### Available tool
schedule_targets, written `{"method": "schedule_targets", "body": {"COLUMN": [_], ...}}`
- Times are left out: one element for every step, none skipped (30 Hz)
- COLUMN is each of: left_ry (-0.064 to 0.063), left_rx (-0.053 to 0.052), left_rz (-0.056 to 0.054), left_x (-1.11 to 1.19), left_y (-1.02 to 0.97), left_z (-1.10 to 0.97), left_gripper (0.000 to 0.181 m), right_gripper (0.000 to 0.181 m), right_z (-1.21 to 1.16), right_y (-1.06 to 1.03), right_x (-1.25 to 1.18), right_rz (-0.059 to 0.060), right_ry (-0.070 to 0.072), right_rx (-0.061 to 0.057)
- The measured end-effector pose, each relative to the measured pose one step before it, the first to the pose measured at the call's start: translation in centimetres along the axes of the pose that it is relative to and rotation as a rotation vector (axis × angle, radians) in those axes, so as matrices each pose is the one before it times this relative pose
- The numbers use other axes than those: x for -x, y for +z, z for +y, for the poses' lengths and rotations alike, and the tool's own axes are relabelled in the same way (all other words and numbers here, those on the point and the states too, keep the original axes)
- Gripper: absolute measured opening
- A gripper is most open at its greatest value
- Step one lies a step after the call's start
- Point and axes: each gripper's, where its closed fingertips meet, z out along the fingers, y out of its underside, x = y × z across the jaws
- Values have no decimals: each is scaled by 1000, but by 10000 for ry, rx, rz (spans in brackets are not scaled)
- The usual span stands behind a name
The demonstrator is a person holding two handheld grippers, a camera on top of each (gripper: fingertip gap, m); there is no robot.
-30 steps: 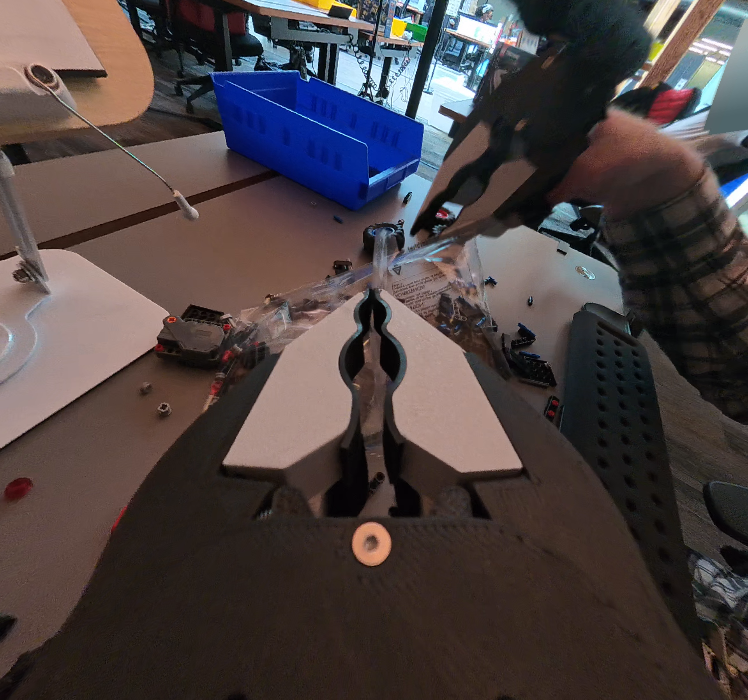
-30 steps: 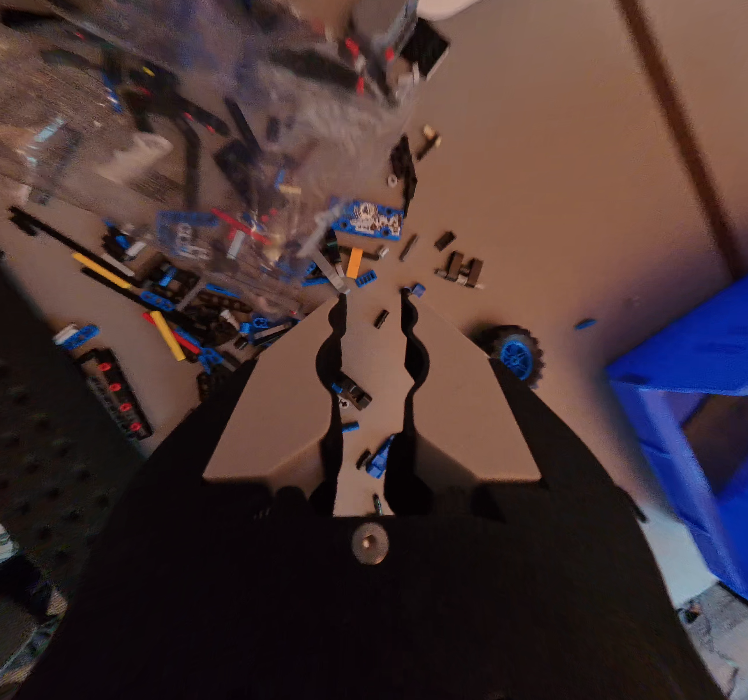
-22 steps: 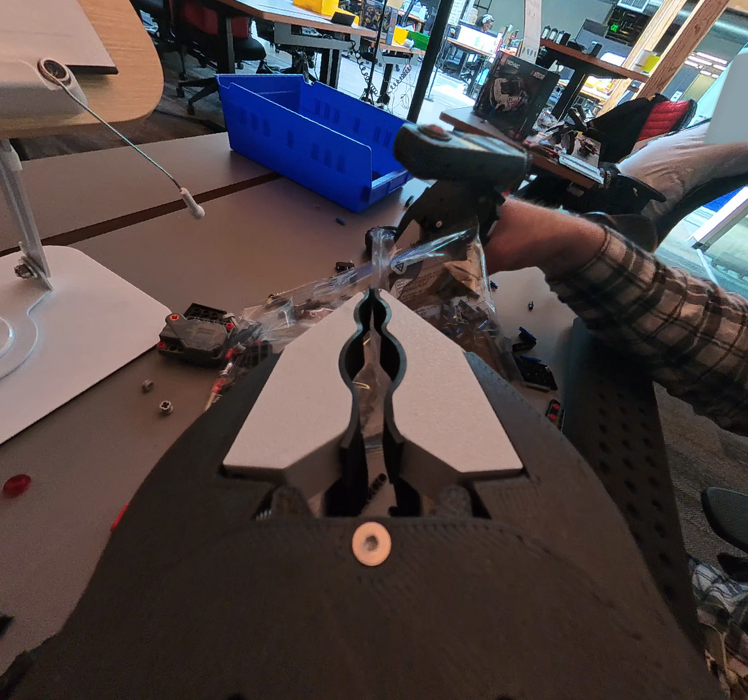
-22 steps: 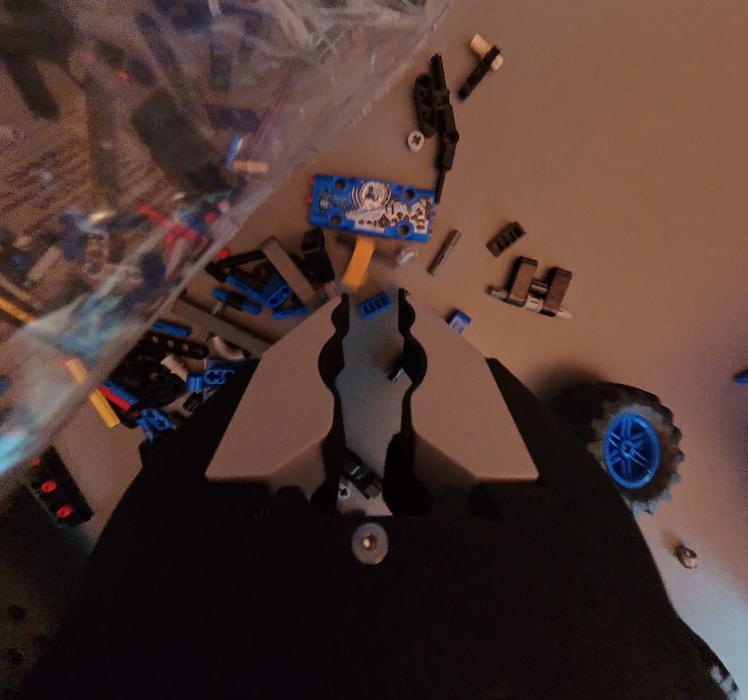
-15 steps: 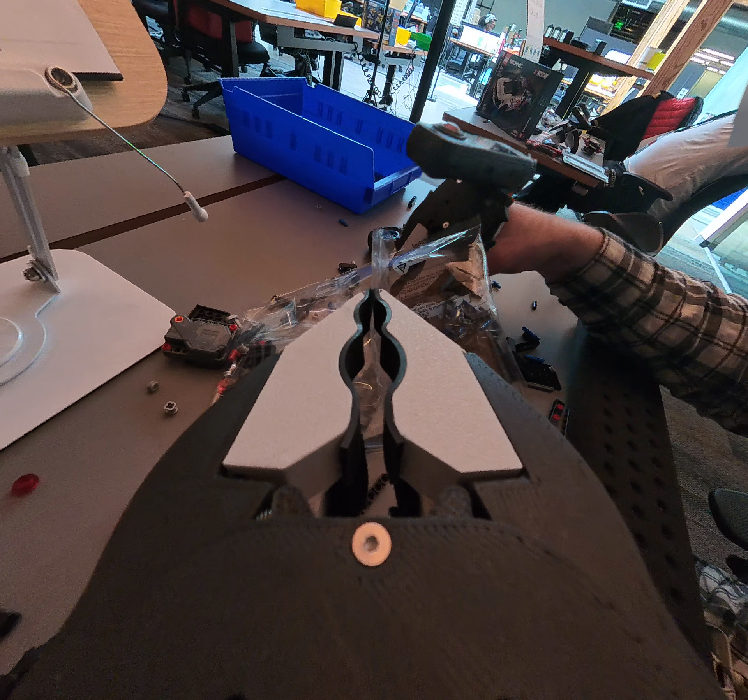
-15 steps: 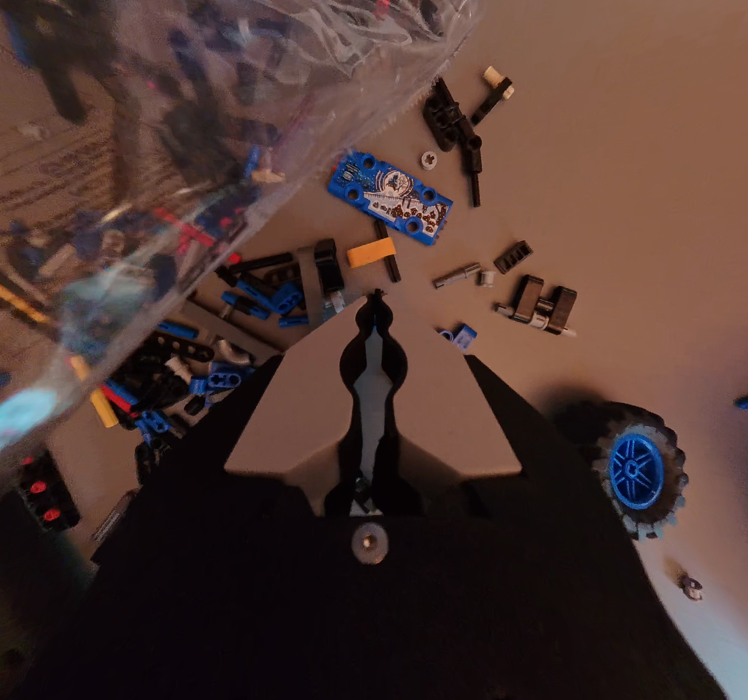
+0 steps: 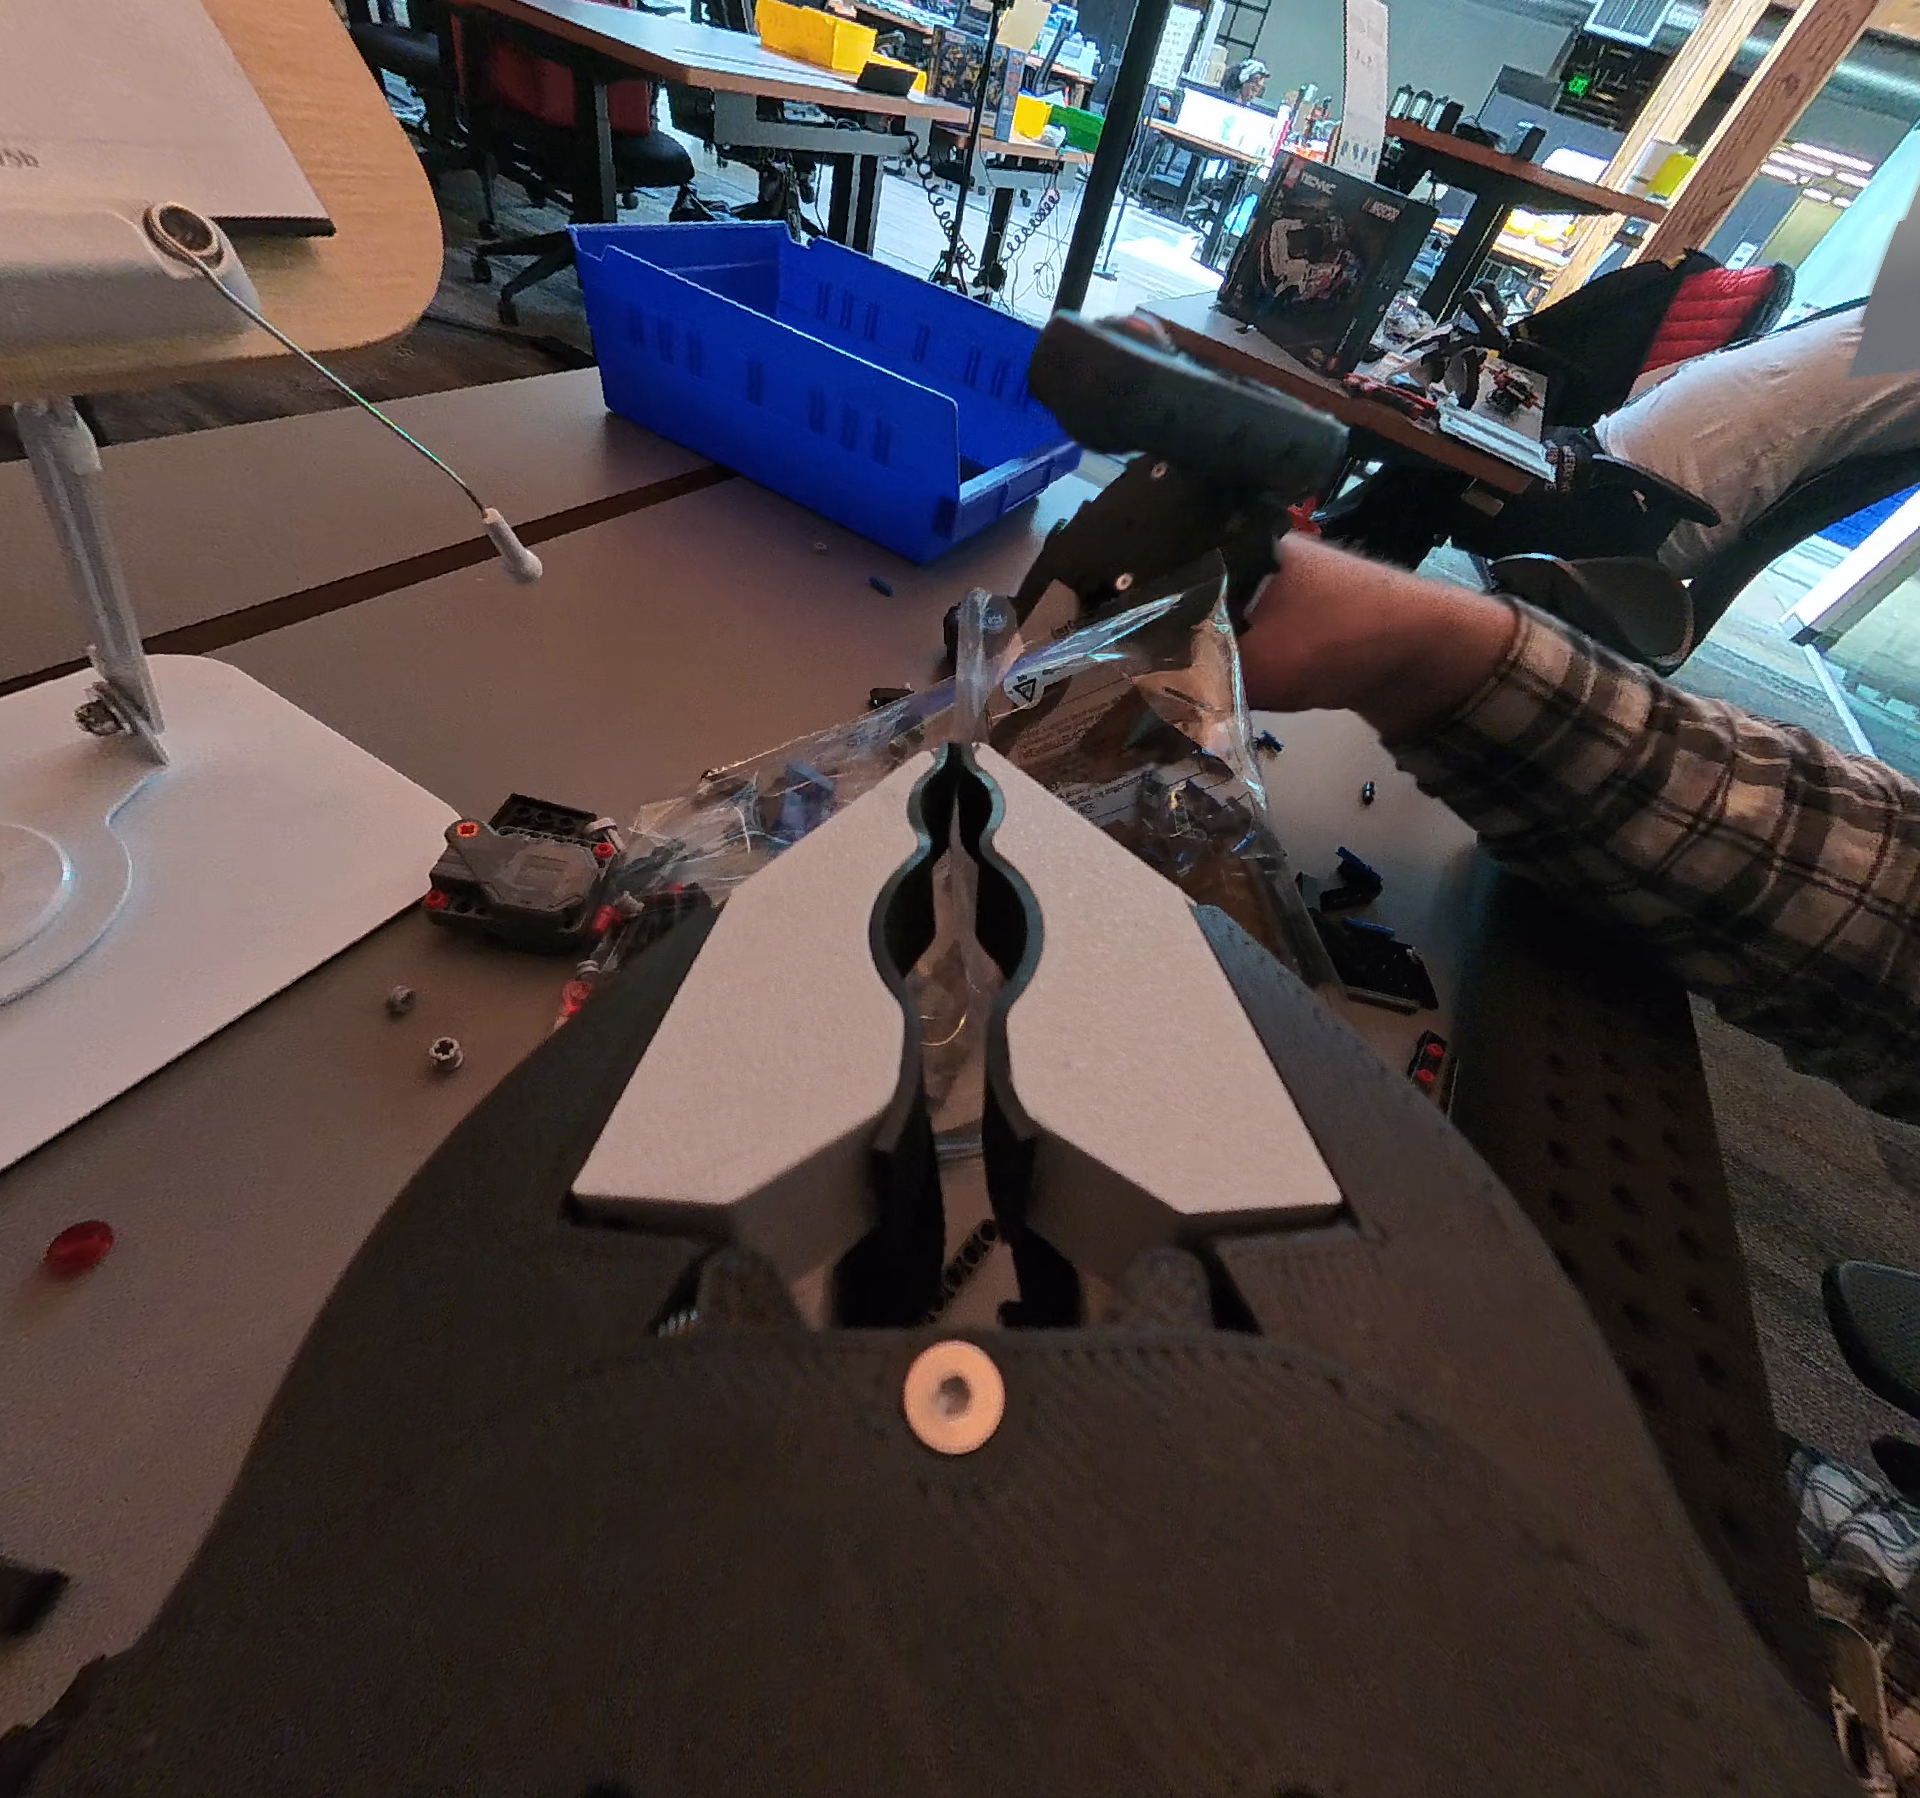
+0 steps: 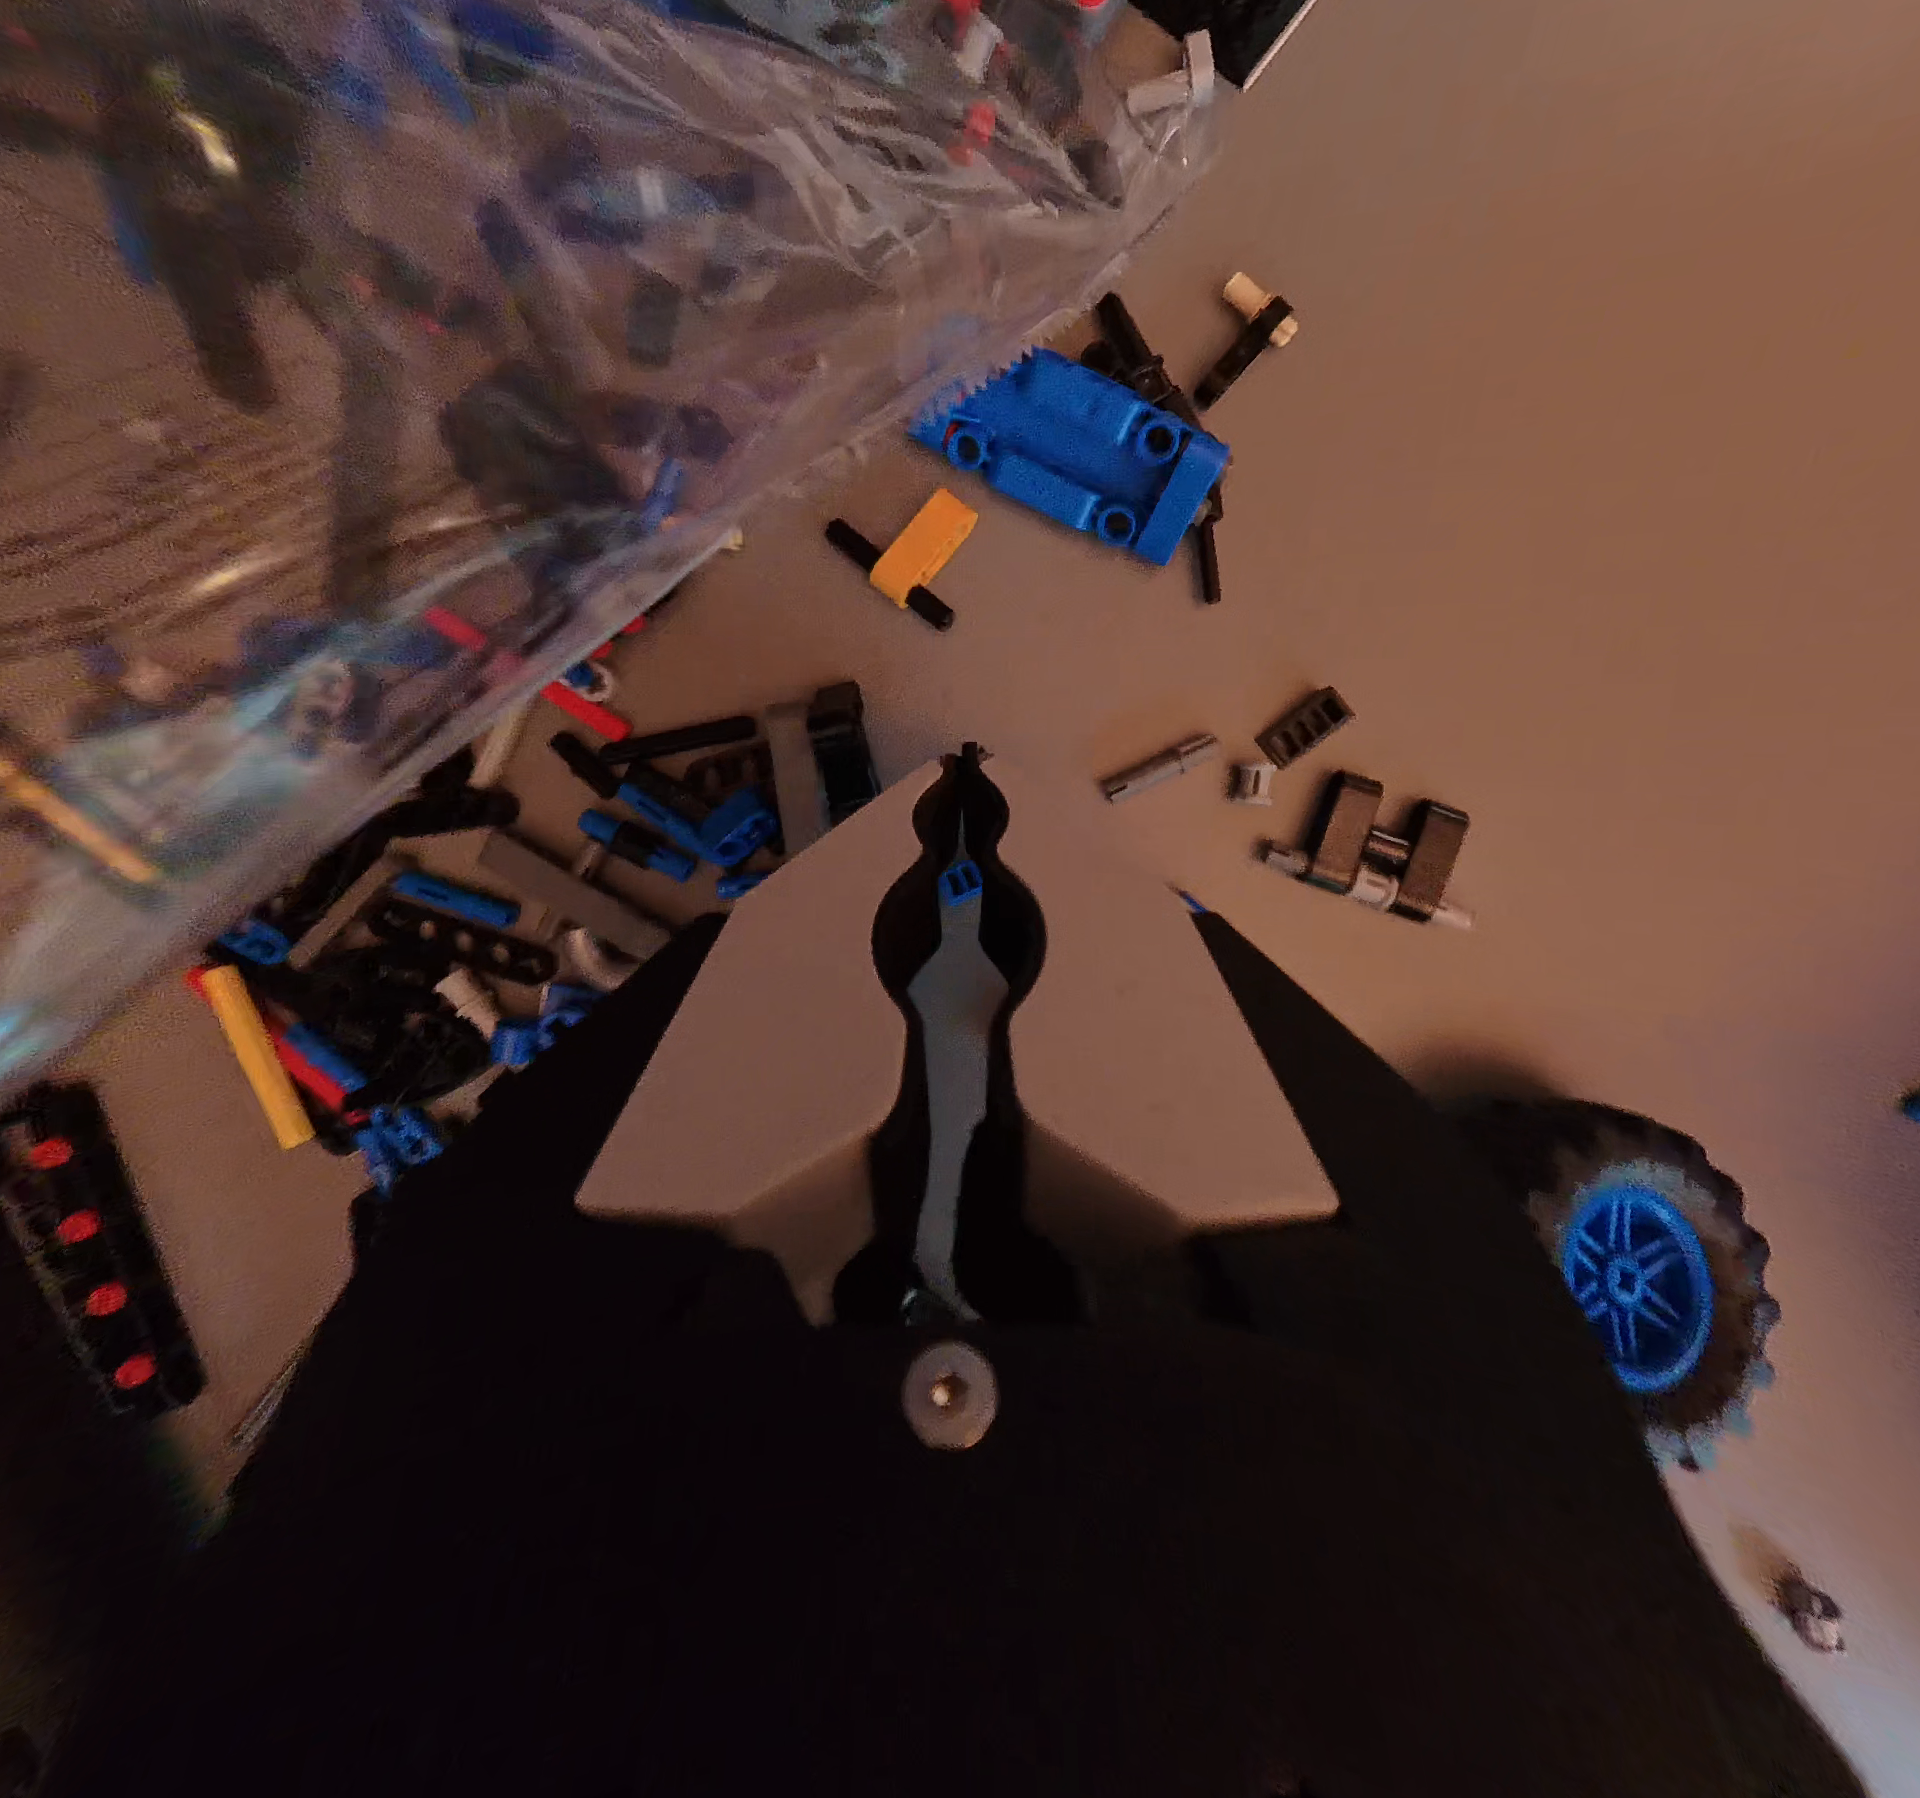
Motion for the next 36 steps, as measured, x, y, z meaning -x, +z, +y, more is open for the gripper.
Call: {"method": "schedule_targets", "body": {"left_ry": [4,2,-7,-4,21,27,-3,-31,-19,-21,-25,-22,-2,2,12,24,25,13,-7,-24,-18,-12,-8,3,40,51,35,56,84,91,70,21,-4,-5,-1,4], "left_rx": [11,-20,-41,-51,-54,-45,-36,-25,-30,-31,-52,-47,-33,-25,-11,4,3,6,-3,-8,-10,2,5,18,30,35,21,15,35,23,-14,-70,-100,-91,-45,1], "left_rz": [-19,-15,37,30,-22,-17,32,15,-20,-6,5,-4,-4,-2,-4,-7,-18,-16,-22,-3,-13,-21,-10,16,1,5,28,40,30,-18,-16,4,47,23,-56,-78], "left_x": [14,6,-74,-81,-9,-12,-57,8,87,70,59,56,33,16,4,-13,4,10,46,32,38,41,13,-61,-73,-103,-150,-176,-192,-108,-77,-50,-79,-15,114,171], "left_y": [9,4,0,-9,-22,-41,-50,-51,-77,-84,-98,-111,-75,-66,-30,-7,-12,-6,-11,3,-1,9,31,77,89,133,158,165,161,113,63,-4,-48,-74,-116,-122], "left_z": [16,-42,-99,-117,-124,-78,-54,-13,-20,-42,-89,-97,-89,-87,-49,-26,-6,13,15,0,1,27,21,20,37,53,41,6,42,30,12,-46,-97,-119,-68,-3], "left_gripper": [0,0,0,0,0,0,0,0,0,0,0,0,0,0,0,0,0,0,0,0,0,0,0,0,0,0,0,0,0,0,0,0,0,0,0,0], "right_gripper": [0,0,0,0,5,21,21,21,20,20,20,17,11,5,2,2,2,2,2,2,2,2,2,2,2,1,1,2,1,1,2,2,5,25,48,43], "right_z": [-223,-453,-619,-577,-364,-299,-227,-23,241,279,125,45,15,-68,52,75,106,115,37,-35,-27,-52,-294,-818,-1336,-1638,-1842,-1831,-1414,-750,-382,-284,33,296,171,-261], "right_y": [-690,-731,-574,-254,108,408,608,746,806,737,615,477,308,67,4,-71,-255,-484,-738,-1041,-1397,-1782,-2144,-2501,-2618,-2344,-1698,-755,225,946,1353,1596,1738,1620,1039,239], "right_x": [133,222,182,50,-71,-60,284,234,-42,-166,-29,72,-29,27,137,175,55,2,120,89,-11,-170,-280,-301,-134,356,968,1591,1539,963,516,456,509,-157,-879,-461], "right_rz": [-68,-114,-99,-8,61,75,-124,-105,-30,-17,-102,-122,-10,-22,-69,-50,59,86,9,64,195,318,392,424,338,123,-82,-336,-338,-163,-86,-263,-472,-102,436,230], "right_ry": [80,79,63,6,-77,-56,-135,-178,-108,-10,8,-13,-51,-93,-53,-43,-53,12,79,69,25,2,-1,-13,-20,-149,-402,-630,-605,-523,-460,-222,18,35,-23,-46], "right_rx": [-261,-371,-422,-323,-121,-23,31,136,281,279,151,80,42,-37,34,24,0,-31,-108,-162,-169,-161,-262,-502,-631,-561,-416,-213,149,539,617,461,504,603,366,-164]}}
